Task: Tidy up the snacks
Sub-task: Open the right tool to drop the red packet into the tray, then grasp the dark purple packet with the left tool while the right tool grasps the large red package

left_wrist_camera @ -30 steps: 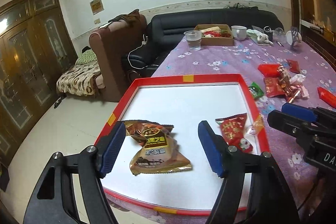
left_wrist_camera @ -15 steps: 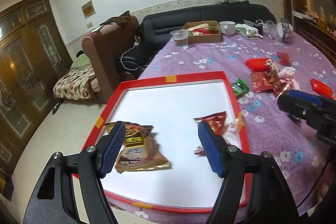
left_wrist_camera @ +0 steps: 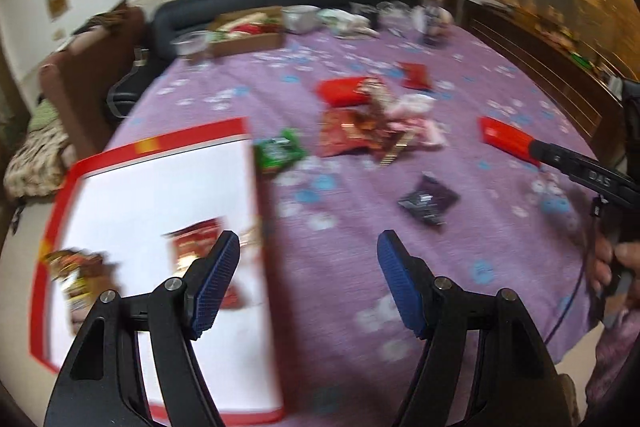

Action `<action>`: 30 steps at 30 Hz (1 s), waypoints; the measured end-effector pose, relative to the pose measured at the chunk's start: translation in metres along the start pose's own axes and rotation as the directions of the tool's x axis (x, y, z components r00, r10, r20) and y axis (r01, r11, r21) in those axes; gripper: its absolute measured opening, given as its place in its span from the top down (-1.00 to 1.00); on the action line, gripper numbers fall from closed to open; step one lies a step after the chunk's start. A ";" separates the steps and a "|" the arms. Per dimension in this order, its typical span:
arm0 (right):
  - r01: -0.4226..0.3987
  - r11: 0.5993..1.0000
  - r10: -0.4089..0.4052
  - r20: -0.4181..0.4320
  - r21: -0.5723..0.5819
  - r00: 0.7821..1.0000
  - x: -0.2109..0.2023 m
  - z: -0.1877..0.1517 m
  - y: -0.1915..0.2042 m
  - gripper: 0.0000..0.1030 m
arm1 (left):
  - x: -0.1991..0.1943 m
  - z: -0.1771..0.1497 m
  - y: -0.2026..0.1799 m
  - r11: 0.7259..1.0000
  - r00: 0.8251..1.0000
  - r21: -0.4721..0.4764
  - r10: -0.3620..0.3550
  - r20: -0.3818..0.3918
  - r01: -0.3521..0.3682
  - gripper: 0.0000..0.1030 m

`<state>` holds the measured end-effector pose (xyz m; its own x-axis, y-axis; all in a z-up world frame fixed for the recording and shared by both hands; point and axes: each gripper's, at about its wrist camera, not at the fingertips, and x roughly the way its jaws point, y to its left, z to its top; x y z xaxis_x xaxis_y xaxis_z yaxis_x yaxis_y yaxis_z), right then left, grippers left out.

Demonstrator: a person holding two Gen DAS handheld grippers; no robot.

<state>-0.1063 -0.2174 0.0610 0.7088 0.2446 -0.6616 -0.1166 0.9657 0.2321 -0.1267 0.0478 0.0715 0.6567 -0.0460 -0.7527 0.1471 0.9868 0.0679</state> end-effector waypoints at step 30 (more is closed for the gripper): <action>0.045 0.962 -0.114 -0.249 -0.268 0.962 0.073 0.018 -0.036 -0.02 | 0.094 0.035 -0.083 0.910 0.941 0.280 -0.243 -0.235 0.305 0.18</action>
<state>-0.0377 -0.2363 0.0175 0.5218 0.1466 -0.8404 -0.2669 0.9637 0.0024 -0.0512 -0.0439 0.0187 0.4083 -0.2468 -0.8788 0.5411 0.8408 0.0153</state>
